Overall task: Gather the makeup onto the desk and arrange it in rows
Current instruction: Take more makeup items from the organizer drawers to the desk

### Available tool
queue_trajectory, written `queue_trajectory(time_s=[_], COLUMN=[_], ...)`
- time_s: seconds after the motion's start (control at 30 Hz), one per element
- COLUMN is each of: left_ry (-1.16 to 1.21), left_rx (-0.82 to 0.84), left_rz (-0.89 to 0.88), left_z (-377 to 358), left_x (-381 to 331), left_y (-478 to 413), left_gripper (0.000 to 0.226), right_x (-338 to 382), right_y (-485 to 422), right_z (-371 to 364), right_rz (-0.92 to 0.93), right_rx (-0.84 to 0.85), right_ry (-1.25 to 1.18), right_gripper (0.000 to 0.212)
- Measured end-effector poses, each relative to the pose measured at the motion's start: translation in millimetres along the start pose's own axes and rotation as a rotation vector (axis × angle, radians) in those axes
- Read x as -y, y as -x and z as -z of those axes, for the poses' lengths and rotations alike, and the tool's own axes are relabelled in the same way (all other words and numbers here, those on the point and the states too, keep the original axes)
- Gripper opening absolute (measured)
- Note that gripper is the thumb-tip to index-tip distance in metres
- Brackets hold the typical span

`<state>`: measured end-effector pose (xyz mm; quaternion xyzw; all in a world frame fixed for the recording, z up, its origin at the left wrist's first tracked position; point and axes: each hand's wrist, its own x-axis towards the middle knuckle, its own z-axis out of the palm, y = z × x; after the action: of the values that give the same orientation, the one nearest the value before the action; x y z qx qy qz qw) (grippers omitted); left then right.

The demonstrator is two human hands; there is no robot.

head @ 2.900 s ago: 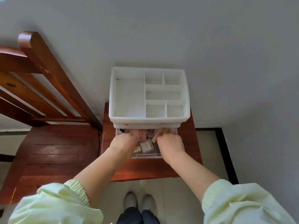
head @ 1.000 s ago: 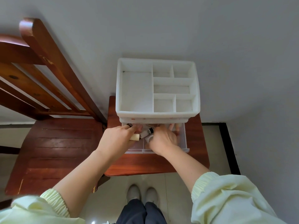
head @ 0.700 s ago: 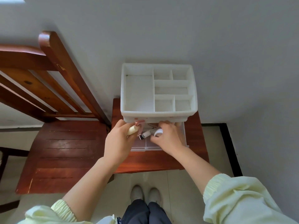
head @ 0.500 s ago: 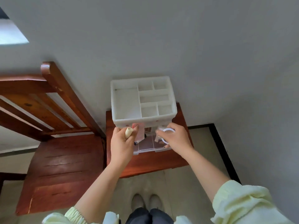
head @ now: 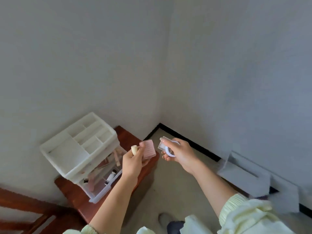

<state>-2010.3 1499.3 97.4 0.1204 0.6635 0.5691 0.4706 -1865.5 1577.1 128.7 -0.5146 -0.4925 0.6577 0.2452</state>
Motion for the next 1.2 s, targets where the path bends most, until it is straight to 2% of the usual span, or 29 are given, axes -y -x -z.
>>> queue_trajectory(time_s=[0.13,0.23,0.47,0.6,0.8,0.97,1.2], left_ry=[-0.141,-0.257,-0.417,-0.534,-0.697,-0.788,-0.863], left_rx=[0.185,0.358,0.721,0.916,1.237,1.439,1.638], left_rz=[-0.017,0.000,0.076,0.100,0.081,0.122,0.165], left_z=[-30,-60,-137,-187,-255,-293,-332], left_x=[4,25,89,145,251,338,430], left_y=[30,70,180,267,447,601,775], left_gripper=[0.018,0.022,0.025,0.032,0.027,0.026,0.024], right_x=[-28,-57,-124,-172,-263,-331,-401], right_y=[53,112,253,355,542,696,857], right_z=[38,73,157,208,286,337,382], right_rz=[-0.038,-0.061,-0.108,-0.139,-0.154,-0.137,-0.085], right_rx=[-0.222,-0.409,-0.771,-0.974,-1.238,-1.430,-1.646], right_ry=[-0.138,-0.231,-0.276,-0.388,-0.554,-0.662,-0.746], right_gripper=[0.031,0.030,0.042,0.046,0.050,0.050,0.046])
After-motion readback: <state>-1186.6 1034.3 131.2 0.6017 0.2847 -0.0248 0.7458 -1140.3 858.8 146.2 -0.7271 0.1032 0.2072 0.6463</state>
